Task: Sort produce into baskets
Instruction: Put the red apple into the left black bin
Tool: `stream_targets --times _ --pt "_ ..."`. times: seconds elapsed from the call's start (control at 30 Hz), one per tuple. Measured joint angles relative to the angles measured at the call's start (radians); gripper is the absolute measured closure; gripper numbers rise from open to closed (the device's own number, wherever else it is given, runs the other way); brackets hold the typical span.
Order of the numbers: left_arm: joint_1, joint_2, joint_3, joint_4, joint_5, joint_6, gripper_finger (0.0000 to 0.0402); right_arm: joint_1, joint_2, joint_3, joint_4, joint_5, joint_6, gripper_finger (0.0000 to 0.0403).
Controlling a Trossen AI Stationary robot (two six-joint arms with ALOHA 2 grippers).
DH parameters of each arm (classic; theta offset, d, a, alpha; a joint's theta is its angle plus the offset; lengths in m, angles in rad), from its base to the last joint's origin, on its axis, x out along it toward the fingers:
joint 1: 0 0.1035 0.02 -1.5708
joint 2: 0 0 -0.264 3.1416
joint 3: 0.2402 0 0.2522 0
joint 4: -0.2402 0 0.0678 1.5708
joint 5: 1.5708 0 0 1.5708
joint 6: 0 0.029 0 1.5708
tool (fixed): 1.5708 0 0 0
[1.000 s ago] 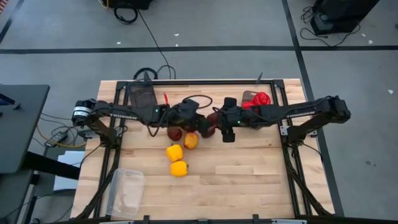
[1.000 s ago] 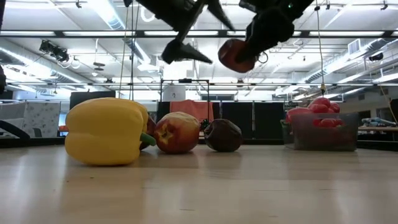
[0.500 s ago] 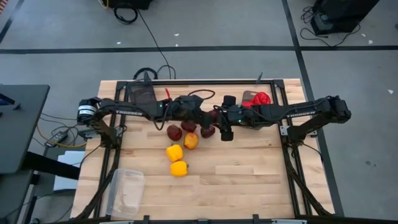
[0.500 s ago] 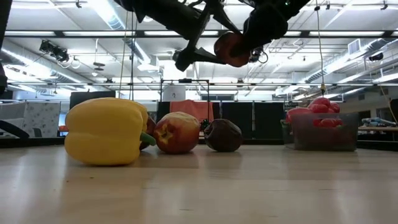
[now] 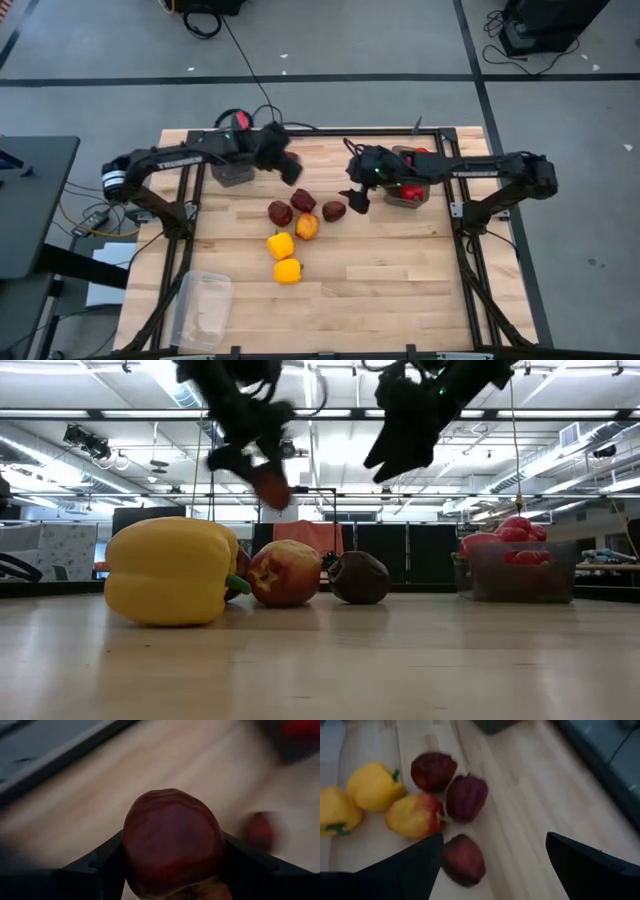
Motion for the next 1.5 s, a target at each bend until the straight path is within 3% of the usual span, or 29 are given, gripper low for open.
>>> stream_targets --times 0.13,0.27,0.47,0.7,0.87,1.0,1.13,1.3,1.5 --pt "0.117 -0.023 0.001 -0.199 -0.078 0.064 0.0138 -0.024 0.078 0.000 0.028 -0.095 -0.017 0.0043" --pt "0.231 -0.021 -0.026 -0.283 -0.087 0.095 0.0120 -0.025 0.171 0.000 0.057 -0.203 -0.063 0.0043" --pt "0.357 -0.021 -0.106 -0.271 -0.066 0.143 0.0079 -0.024 0.243 -0.001 0.069 -0.262 -0.093 0.0043" --pt "0.433 -0.020 -0.151 -0.237 -0.078 0.186 0.0062 -0.034 0.264 -0.001 0.073 -0.283 -0.175 0.0041" --pt "0.444 -0.021 -0.132 -0.242 -0.039 0.208 0.0041 -0.038 0.305 -0.001 0.063 -0.334 -0.206 0.0029" --pt "0.427 -0.029 -0.100 -0.239 0.034 0.231 0.0031 -0.029 0.347 -0.001 0.068 -0.283 -0.256 0.0027" --pt "0.384 -0.061 -0.092 -0.158 0.042 0.227 0.0033 -0.031 0.372 -0.001 0.073 -0.255 -0.267 0.0037" --pt "0.349 -0.091 -0.091 -0.082 0.135 0.142 0.0041 -0.042 0.390 -0.001 0.096 -0.261 -0.264 0.0077" --pt "0.242 -0.091 -0.097 -0.002 0.202 -0.022 0.0042 -0.042 0.388 -0.001 0.132 -0.232 -0.266 0.0163"
